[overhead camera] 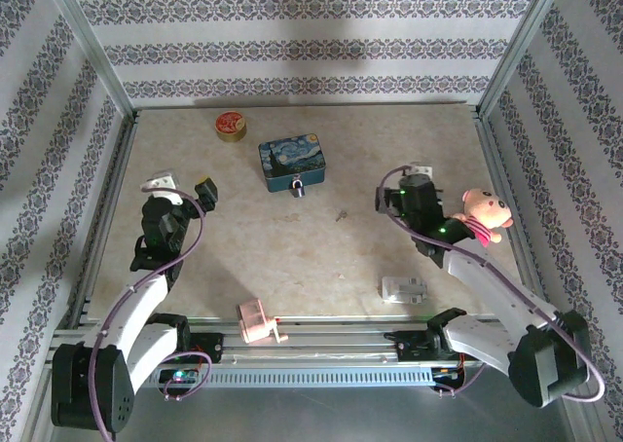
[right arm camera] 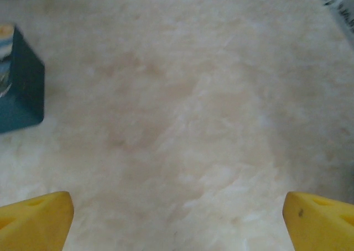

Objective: Unlock the padlock with the key

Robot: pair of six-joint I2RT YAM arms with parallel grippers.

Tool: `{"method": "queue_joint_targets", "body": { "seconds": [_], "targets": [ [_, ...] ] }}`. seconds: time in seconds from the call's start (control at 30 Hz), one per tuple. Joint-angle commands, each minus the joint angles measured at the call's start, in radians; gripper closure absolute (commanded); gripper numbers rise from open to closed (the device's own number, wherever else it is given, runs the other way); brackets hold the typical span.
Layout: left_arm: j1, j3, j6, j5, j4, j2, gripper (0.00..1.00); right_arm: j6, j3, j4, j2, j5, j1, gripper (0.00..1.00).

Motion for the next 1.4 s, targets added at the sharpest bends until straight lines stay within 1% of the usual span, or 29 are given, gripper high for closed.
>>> {"method": "queue_joint_targets", "body": {
  "seconds": [0.0,0.1,0.2,0.3,0.43,0.53,0.77,0.83,0.9,1.07,1.23,1.37],
  "targets": [
    [-0.031,0.000,-0.128,0.041,-0.057,-0.016,0.01,0.080,0.078,-0.182,0.071,0.139,0.091,0.06],
    [-0.035,-0.014,-0.179,0.048,-0.046,-0.020,0.01,0.122,0.144,-0.247,0.162,0.170,0.160,0.09],
    [-0.035,-0.017,-0.192,0.008,-0.048,-0.019,0.01,0.145,0.196,-0.274,0.241,0.154,0.207,0.13],
    [-0.035,-0.020,-0.195,-0.018,-0.047,-0.006,0.01,0.158,0.246,-0.296,0.313,0.132,0.237,0.15],
    [-0.035,-0.032,-0.202,-0.012,-0.028,0.020,0.01,0.159,0.317,-0.344,0.398,0.111,0.264,0.18],
    [-0.035,-0.045,-0.218,-0.023,-0.016,0.038,0.01,0.157,0.356,-0.370,0.449,0.083,0.274,0.21],
    [-0.035,-0.057,-0.230,-0.036,0.003,0.047,0.01,0.164,0.404,-0.388,0.533,0.017,0.277,0.35],
    [-0.035,-0.057,-0.228,-0.041,0.008,0.050,0.01,0.162,0.414,-0.384,0.558,-0.004,0.276,0.40],
    [-0.034,-0.057,-0.230,-0.042,0.009,0.054,0.01,0.160,0.427,-0.384,0.587,-0.021,0.278,0.43],
    [-0.035,-0.060,-0.234,-0.025,0.025,0.079,0.01,0.157,0.486,-0.390,0.682,-0.054,0.278,0.47],
    [-0.035,-0.073,-0.246,-0.013,0.055,0.102,0.01,0.177,0.577,-0.402,0.792,-0.048,0.271,0.48],
    [-0.035,-0.080,-0.241,-0.009,0.067,0.109,0.01,0.192,0.619,-0.394,0.851,-0.048,0.260,0.52]
  ]
}}
